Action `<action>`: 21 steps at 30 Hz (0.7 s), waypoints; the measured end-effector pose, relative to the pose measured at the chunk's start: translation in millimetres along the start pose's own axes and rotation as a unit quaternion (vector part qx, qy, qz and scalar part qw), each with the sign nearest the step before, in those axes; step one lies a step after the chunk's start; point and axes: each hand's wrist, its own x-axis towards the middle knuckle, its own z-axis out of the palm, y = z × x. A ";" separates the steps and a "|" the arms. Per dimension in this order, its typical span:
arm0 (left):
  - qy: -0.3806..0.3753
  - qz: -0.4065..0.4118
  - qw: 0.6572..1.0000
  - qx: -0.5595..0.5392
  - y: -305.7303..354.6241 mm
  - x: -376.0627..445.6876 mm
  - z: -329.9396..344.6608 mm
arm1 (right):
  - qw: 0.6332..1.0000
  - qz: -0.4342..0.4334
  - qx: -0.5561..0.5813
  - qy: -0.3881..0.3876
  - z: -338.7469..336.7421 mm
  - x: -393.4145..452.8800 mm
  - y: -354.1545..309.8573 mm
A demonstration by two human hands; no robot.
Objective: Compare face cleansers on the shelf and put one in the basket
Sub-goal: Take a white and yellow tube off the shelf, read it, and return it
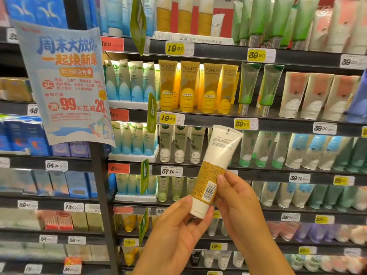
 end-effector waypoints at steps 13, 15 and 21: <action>0.002 0.046 0.994 0.099 2.9 3.8 -11.3 | 0.999 0.009 -0.035 0.032 4.9 2.1 4.7; -0.003 0.046 0.995 0.093 5.5 2.9 -10.7 | 0.999 0.001 -0.015 0.037 7.4 2.6 6.3; 0.002 0.017 1.000 0.023 13.1 1.2 -6.1 | 0.999 -0.007 0.030 0.036 12.8 6.6 9.9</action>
